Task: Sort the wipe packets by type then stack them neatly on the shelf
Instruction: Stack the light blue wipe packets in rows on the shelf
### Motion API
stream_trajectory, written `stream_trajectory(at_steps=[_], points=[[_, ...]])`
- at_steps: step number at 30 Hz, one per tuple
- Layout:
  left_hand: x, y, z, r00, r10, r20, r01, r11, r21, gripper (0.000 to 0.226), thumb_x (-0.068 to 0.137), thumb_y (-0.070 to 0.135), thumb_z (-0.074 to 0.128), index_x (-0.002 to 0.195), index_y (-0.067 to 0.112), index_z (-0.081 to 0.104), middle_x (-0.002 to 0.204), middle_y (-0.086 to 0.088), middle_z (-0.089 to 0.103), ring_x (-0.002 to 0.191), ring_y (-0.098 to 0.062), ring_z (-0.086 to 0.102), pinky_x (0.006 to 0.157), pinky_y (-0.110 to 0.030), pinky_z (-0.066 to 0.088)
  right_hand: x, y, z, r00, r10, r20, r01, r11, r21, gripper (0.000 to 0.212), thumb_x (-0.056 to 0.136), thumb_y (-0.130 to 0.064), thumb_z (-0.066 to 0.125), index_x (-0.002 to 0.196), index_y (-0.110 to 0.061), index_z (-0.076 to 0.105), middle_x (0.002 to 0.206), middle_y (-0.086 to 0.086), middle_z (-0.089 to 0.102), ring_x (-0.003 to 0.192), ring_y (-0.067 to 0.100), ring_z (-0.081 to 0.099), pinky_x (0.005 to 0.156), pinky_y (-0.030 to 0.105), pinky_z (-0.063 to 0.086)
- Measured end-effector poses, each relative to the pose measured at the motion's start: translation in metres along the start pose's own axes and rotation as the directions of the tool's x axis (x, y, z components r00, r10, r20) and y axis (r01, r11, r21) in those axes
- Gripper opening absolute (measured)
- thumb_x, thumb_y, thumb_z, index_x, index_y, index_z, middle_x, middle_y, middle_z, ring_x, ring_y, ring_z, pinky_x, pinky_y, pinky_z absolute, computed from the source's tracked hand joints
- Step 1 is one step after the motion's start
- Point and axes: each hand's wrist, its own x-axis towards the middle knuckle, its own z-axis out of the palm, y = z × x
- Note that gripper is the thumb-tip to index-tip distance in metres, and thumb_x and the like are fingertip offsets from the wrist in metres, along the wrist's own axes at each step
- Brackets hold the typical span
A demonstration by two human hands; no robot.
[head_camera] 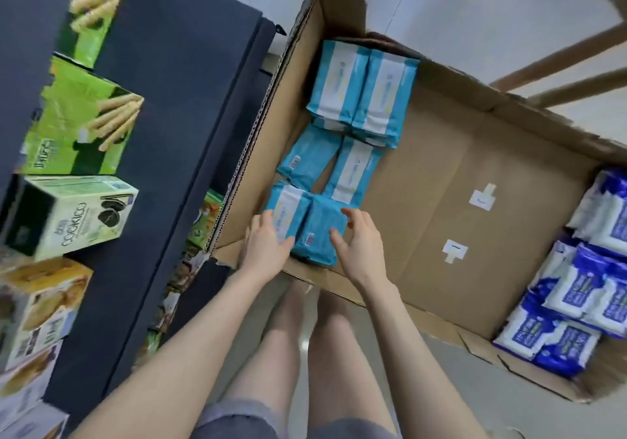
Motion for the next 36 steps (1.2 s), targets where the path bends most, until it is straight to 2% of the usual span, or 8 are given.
stream_trajectory(at_steps=[4, 11, 18, 24, 27, 29, 33, 36], points=[[0.025, -0.001, 0.024, 0.994, -0.11, -0.02, 0.111, 0.99, 0.089, 0.078, 0.087, 0.032, 0.064, 0.145, 0.006, 0.02, 0.143, -0.014, 0.029, 0.127, -0.035, 0.034, 0.104, -0.045, 0.033, 0.026, 0.02, 0.024, 0.996, 0.088, 0.011, -0.089, 0.994, 0.056, 0.059, 0.088, -0.023, 0.065, 0.138, -0.008, 0.038, 0.134, 0.009, 0.041, 0.12, 0.024, 0.046, 0.099, 0.032, 0.04], [0.045, -0.007, 0.038, 0.968, -0.144, -0.207, 0.155, 0.987, 0.038, 0.068, 0.087, 0.027, 0.065, 0.141, 0.005, 0.03, 0.134, -0.015, 0.036, 0.121, -0.034, 0.038, 0.097, -0.041, 0.034, 0.043, 0.033, 0.045, 0.966, 0.254, -0.041, -0.243, 0.953, 0.181, 0.071, 0.079, -0.022, 0.074, 0.136, -0.009, 0.035, 0.13, 0.006, 0.04, 0.115, 0.019, 0.049, 0.096, 0.034, 0.043], [0.048, -0.014, 0.034, 0.958, -0.14, -0.251, 0.149, 0.989, 0.014, 0.049, 0.083, 0.028, 0.07, 0.119, 0.003, 0.047, 0.121, -0.015, 0.045, 0.114, -0.031, 0.044, 0.091, -0.036, 0.035, 0.047, 0.034, 0.052, 0.902, 0.431, -0.019, -0.398, 0.849, 0.347, 0.041, 0.076, -0.018, 0.076, 0.102, -0.015, 0.045, 0.083, -0.001, 0.054, 0.081, 0.018, 0.055, 0.076, 0.03, 0.045], [0.039, -0.014, 0.024, 0.977, -0.082, -0.199, 0.073, 0.996, -0.052, 0.024, 0.088, 0.025, 0.065, 0.097, 0.006, 0.052, 0.108, -0.011, 0.051, 0.095, -0.026, 0.049, 0.074, -0.031, 0.034, 0.043, 0.032, 0.046, 0.918, 0.396, 0.028, -0.373, 0.838, 0.398, 0.021, 0.08, -0.016, 0.073, 0.085, -0.002, 0.058, 0.077, 0.003, 0.056, 0.07, 0.016, 0.05, 0.063, 0.026, 0.042], [0.026, -0.009, 0.015, 0.98, -0.039, -0.195, 0.008, 0.988, -0.157, 0.017, 0.092, 0.024, 0.058, 0.096, 0.012, 0.048, 0.102, -0.008, 0.062, 0.085, -0.022, 0.048, 0.066, -0.031, 0.034, 0.035, 0.025, 0.035, 0.93, 0.365, 0.037, -0.335, 0.804, 0.491, 0.014, 0.084, -0.014, 0.069, 0.091, -0.009, 0.058, 0.086, 0.0, 0.064, 0.074, 0.011, 0.058, 0.065, 0.016, 0.047], [0.016, -0.006, 0.007, 0.975, -0.006, -0.222, -0.045, 0.973, -0.225, 0.015, 0.093, 0.025, 0.057, 0.099, 0.012, 0.053, 0.097, -0.004, 0.065, 0.084, -0.022, 0.048, 0.065, -0.03, 0.033, 0.027, 0.02, 0.028, 0.937, 0.346, 0.042, -0.309, 0.767, 0.563, 0.014, 0.086, -0.013, 0.067, 0.09, -0.015, 0.055, 0.086, 0.001, 0.066, 0.078, 0.014, 0.063, 0.069, 0.023, 0.053], [-0.009, -0.002, -0.01, 0.963, 0.044, -0.266, -0.16, 0.887, -0.433, 0.011, 0.089, 0.023, 0.063, 0.088, 0.012, 0.061, 0.074, 0.005, 0.064, 0.072, -0.018, 0.056, 0.061, -0.026, 0.039, 0.006, 0.006, 0.01, 0.961, 0.275, 0.02, -0.221, 0.724, 0.654, 0.011, 0.087, -0.007, 0.065, 0.089, -0.016, 0.06, 0.087, -0.004, 0.07, 0.08, 0.008, 0.067, 0.072, 0.026, 0.055], [-0.039, 0.004, -0.02, 0.978, 0.048, -0.203, -0.165, 0.77, -0.616, 0.008, 0.091, 0.021, 0.06, 0.086, 0.016, 0.056, 0.075, 0.007, 0.06, 0.065, -0.004, 0.054, 0.062, -0.022, 0.042, -0.019, -0.012, -0.003, 0.974, 0.222, 0.037, -0.182, 0.676, 0.714, 0.006, 0.088, -0.009, 0.064, 0.091, -0.005, 0.067, 0.086, -0.001, 0.071, 0.078, 0.01, 0.065, 0.069, 0.029, 0.053]])
